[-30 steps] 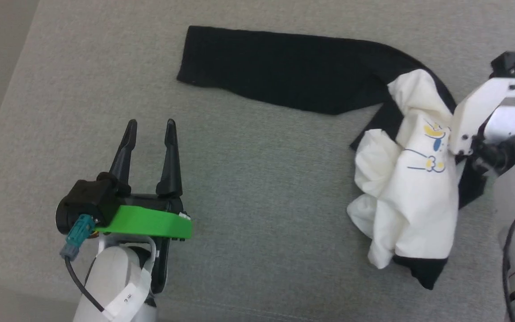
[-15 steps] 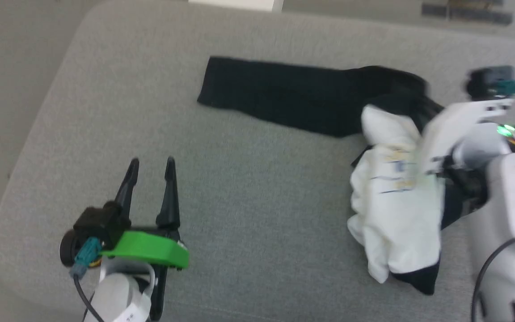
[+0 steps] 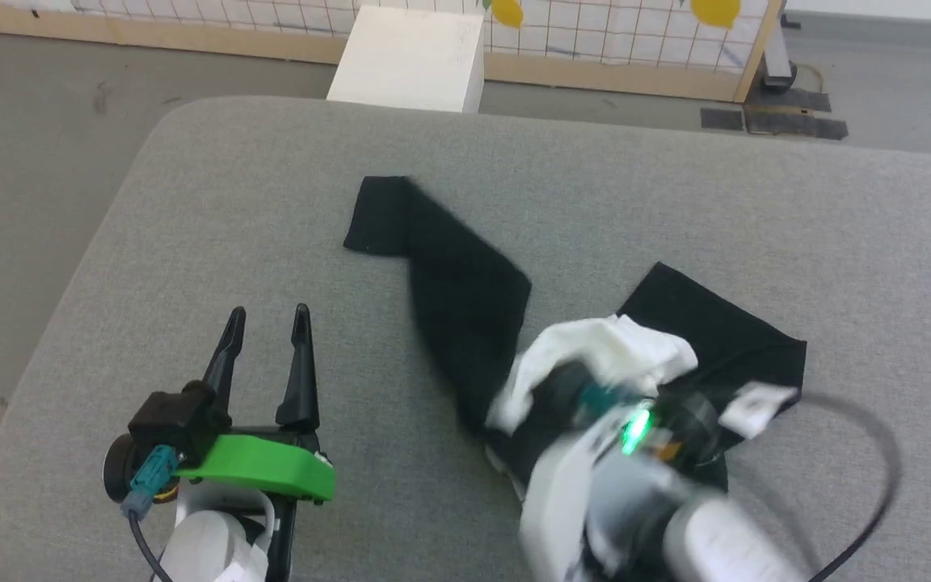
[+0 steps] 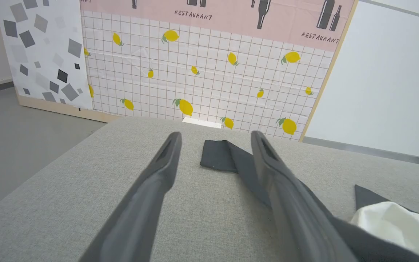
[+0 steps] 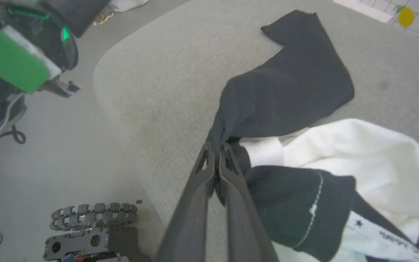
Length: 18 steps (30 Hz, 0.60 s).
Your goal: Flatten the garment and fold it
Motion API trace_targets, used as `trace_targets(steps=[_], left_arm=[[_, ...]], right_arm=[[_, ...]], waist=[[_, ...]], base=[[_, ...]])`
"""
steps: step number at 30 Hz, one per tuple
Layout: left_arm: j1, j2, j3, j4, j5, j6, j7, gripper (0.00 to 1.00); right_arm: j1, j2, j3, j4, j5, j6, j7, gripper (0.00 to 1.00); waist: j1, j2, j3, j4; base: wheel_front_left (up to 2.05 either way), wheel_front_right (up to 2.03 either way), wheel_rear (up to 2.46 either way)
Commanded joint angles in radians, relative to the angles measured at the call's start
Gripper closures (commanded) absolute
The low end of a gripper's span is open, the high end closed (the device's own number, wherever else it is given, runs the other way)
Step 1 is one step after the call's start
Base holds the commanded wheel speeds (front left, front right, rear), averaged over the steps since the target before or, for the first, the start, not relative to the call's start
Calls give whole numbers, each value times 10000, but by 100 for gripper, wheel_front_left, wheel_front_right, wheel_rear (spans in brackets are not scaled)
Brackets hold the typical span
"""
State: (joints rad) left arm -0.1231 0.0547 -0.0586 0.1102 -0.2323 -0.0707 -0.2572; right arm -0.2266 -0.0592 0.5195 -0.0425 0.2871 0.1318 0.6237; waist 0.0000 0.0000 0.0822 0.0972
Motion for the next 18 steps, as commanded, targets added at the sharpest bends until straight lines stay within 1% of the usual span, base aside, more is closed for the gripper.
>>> trace_targets(steps=[1,2,3,5,7,10,12,15,18], left_arm=[[136,-43,36,-5,19,-57,-45,0],[149,-44,42,1,19,-59,-45,0],[168,-44,56,9,12,-60,-45,0],[214,-44,89,31,3,-62,-45,0],[273,-44,134,46,-5,-58,-45,0],[341,-44,159,84,0,-53,-45,0],[364,-44,116,127,9,-63,-45,0],[337,-44,-7,229,-17,-102,-45,0],[315,-44,-219,408,-95,-139,-29,0]], right_arm=[[311,-11,284,205,180,-11,117,93],[419,-53,499,313,235,-11,176,53],[548,-67,675,400,341,-11,185,0],[725,-66,780,420,571,-11,11,0],[837,-59,666,255,765,-11,-378,0],[925,-31,49,-324,866,-11,-1326,0],[1046,7,-732,-812,749,-11,-2176,0],[1354,58,-2341,-1402,218,-11,-3449,0],[1739,80,-3828,-1537,-352,-11,-4321,0]], waist=[[0,0,1,14],[0,0,1,18],[0,0,-3,17],[0,0,-24,-3],[0,0,-50,-52],[0,0,-96,-159],[0,0,-130,-244],[0,0,-140,-366],[0,0,-128,-509]], base=[[0,0,0],[0,0,0],[0,0,0],[0,0,0],[0,0,0],[0,0,0],[0,0,0],[0,0,0],[0,0,0]])
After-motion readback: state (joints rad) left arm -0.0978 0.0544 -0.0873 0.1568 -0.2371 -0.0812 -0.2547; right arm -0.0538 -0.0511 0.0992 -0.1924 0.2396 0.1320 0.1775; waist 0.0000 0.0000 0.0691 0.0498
